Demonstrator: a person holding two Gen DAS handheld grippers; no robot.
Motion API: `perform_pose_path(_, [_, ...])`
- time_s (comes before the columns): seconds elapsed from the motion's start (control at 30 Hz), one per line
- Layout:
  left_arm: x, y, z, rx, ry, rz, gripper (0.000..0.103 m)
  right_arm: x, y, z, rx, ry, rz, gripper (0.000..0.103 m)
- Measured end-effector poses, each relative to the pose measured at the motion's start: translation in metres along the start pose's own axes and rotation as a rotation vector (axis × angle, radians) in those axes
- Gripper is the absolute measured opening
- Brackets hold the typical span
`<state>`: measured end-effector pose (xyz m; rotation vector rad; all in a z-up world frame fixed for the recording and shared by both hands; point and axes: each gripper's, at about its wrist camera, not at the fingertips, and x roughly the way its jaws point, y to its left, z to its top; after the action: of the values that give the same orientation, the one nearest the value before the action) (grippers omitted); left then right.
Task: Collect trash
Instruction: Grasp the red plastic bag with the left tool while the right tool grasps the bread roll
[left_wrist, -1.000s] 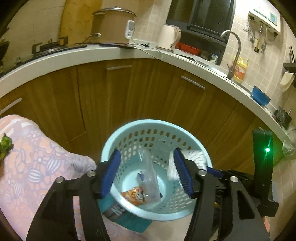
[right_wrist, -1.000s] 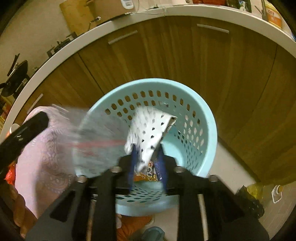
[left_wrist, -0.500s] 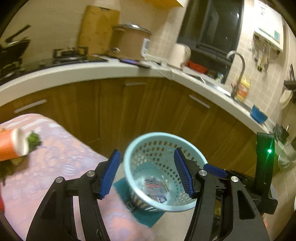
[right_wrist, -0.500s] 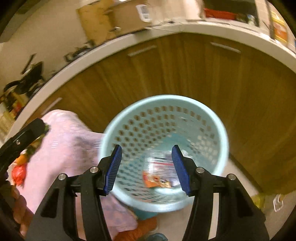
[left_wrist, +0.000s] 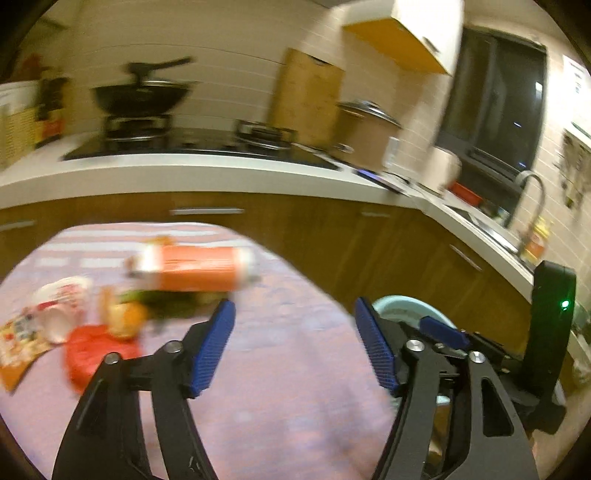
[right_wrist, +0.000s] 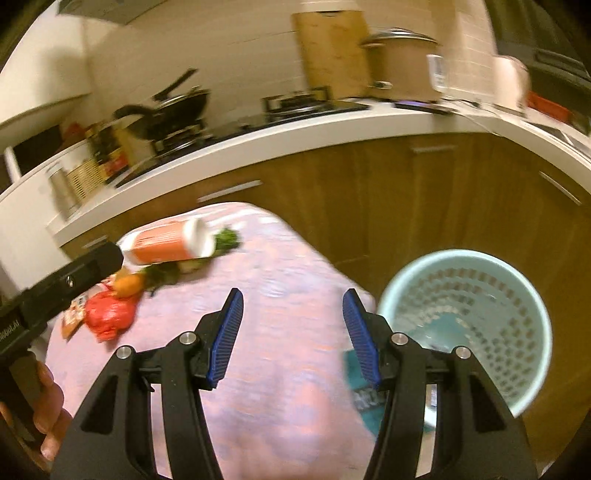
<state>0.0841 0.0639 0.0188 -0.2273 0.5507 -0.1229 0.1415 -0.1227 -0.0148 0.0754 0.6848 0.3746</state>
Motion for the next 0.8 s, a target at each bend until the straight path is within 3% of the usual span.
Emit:
perform_pose_path(0.1, [-0.020, 0.037, -0.007, -0.037, -0.023, 0.097, 0.078, 0.012, 0.029, 0.001, -0.044, 0.011, 0.043, 0.052])
perform_pose_path(0.33, [-0.033, 0.107, -0.026, -0.081, 0.023, 0.221, 0.088, 0.041, 0.095, 0.006, -0.137, 0.036, 0.133, 0.052])
perform_pose_path(0.57, [0.001, 0.143, -0.035, -0.141, 0.130, 0.190, 0.088, 0.069, 0.140, 0.008, -0.177, 0.071, 0.177, 0.051])
perform_pose_path(0.67, [0.013, 0.153, -0.037, -0.171, 0.157, 0.175, 0.077, 0.079, 0.151, 0.007, -0.185, 0.093, 0.187, 0.051])
perform_pose_path(0.73, [0.018, 0.158, -0.040, -0.191, 0.176, 0.151, 0.059, 0.085, 0.159, 0.007, -0.195, 0.107, 0.191, 0.051])
perform_pose_path(0.8, [0.021, 0.160, -0.043, -0.202, 0.185, 0.115, 0.051, 0.089, 0.163, 0.007, -0.201, 0.116, 0.196, 0.051])
